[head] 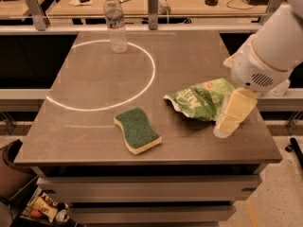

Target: Move green jalapeno chip bag near water bottle

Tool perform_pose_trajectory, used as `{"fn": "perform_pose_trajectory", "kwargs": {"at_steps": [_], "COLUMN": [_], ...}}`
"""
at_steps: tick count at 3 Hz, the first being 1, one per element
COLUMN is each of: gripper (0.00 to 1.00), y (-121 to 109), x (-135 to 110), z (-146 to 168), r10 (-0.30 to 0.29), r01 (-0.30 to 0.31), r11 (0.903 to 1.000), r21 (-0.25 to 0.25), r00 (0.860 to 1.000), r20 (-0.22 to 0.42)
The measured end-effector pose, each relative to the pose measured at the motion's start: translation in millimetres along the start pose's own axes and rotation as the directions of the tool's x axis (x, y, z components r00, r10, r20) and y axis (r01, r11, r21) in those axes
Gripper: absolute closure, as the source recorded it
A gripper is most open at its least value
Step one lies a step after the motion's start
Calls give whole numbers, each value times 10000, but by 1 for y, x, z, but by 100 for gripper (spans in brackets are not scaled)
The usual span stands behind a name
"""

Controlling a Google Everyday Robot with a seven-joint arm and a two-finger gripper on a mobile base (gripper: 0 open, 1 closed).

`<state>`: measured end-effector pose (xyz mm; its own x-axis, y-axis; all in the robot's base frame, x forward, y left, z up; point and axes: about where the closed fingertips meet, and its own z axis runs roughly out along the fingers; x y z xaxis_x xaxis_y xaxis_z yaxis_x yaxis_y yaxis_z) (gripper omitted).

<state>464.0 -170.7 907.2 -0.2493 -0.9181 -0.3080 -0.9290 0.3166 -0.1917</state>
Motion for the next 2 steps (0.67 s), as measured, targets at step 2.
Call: {"fn": "perform_pose_trajectory", "kwargs": {"at_steps": [2], "gripper": [0], "y": [-8], "x": [-30], "z": [81], "r10": [390], "r01": [-381], "r11": [9992], "r21": [-129], "r00": [9963], "r20": [760]}}
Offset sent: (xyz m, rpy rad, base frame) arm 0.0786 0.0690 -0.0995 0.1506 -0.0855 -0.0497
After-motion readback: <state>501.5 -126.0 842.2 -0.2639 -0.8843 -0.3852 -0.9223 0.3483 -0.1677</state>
